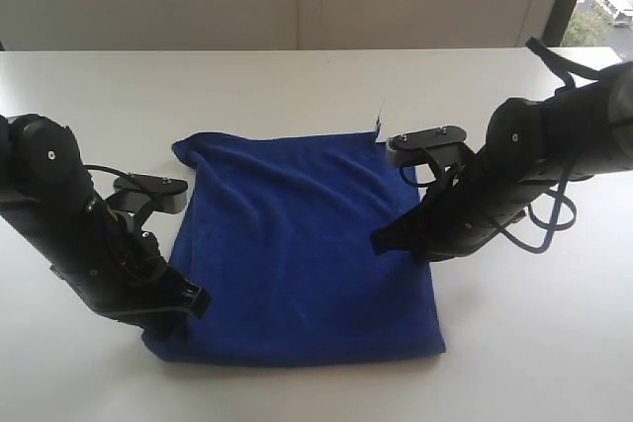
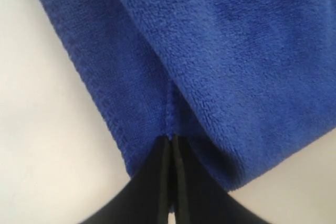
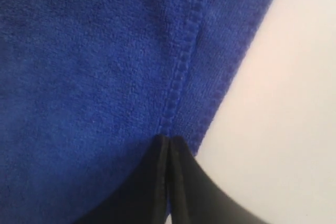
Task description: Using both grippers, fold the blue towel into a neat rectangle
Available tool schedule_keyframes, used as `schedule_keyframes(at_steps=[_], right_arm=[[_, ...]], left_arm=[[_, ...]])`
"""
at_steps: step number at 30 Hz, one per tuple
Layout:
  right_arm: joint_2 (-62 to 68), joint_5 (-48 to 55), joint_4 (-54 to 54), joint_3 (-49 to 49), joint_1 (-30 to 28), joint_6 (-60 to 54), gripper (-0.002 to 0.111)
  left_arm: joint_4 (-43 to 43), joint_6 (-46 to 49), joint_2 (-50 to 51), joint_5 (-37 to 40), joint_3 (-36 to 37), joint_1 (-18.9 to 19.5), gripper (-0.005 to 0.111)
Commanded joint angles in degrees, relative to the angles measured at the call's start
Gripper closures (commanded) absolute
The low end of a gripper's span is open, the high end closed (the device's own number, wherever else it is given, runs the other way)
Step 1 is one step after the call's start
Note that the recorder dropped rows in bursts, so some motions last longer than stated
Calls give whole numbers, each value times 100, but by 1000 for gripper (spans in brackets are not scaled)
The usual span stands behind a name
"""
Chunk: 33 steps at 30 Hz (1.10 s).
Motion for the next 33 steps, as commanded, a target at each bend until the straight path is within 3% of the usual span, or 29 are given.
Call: schedule_keyframes(at_steps=[1, 9, 15, 27, 31, 33], right_arm=[[-244, -61, -26, -234, -46, 476, 106], [-32, -226, 112, -445, -62, 632, 77], [295, -505, 156, -445, -62, 632, 76], [630, -568, 242, -445, -62, 600, 82], [502, -556, 219, -445, -62, 558, 104], [383, -556, 204, -445, -62, 558, 108]], left_arm=[[-41, -49, -55, 132, 48, -20, 107], [-164, -49, -55, 122, 48, -20, 107], [-188, -49, -55, 122, 48, -20, 107], [-202, -49, -55, 68, 48, -20, 107], [-212, -49, -55, 69, 48, -20, 107], [-211, -38, -55, 57, 48, -20, 107]])
